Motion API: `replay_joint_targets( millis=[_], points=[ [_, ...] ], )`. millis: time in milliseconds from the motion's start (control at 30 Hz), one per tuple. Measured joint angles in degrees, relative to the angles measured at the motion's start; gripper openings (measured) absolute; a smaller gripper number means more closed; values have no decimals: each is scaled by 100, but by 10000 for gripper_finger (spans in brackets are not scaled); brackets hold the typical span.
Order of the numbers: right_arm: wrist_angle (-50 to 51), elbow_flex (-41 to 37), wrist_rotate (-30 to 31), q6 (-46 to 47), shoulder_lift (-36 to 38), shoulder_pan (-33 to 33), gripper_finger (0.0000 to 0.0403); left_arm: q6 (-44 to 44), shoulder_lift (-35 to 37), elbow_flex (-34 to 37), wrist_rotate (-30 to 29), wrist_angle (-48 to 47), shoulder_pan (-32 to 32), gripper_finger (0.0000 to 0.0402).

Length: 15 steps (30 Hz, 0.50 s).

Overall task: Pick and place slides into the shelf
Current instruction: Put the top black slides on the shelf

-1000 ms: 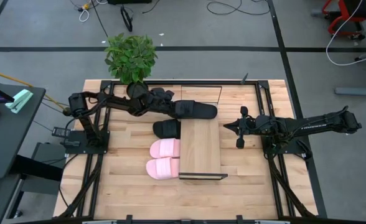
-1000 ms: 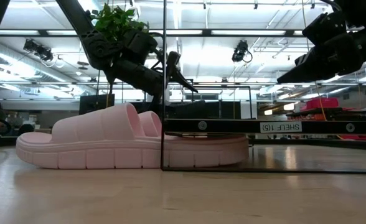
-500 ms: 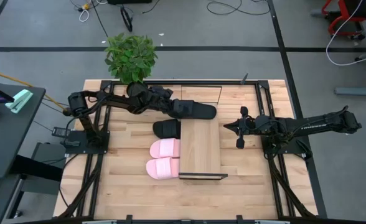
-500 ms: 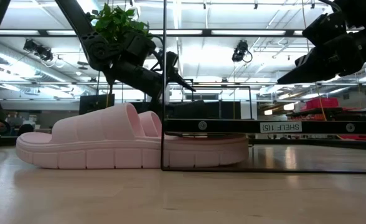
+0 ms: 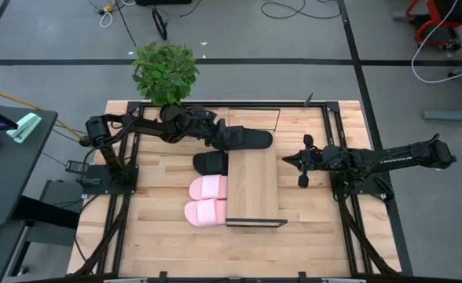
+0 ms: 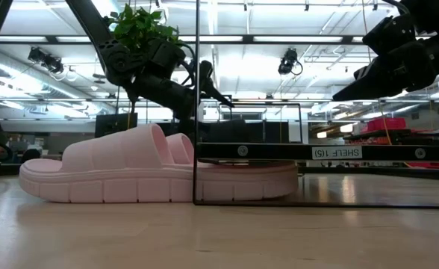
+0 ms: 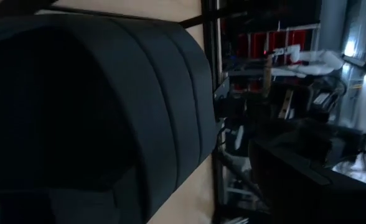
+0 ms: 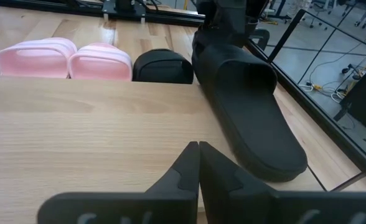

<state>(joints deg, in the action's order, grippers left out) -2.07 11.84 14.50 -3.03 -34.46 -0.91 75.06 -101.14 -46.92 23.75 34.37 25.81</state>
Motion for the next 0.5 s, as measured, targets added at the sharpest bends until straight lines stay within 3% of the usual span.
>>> replay_joint_targets(
  millis=[233,500],
  points=[
    [-2,0,-1,4,0,-1,13,210,0,0,70,46,71,265],
    [-2,0,0,9,0,0,13,-179,0,0,118,-103,100,252]
  ],
)
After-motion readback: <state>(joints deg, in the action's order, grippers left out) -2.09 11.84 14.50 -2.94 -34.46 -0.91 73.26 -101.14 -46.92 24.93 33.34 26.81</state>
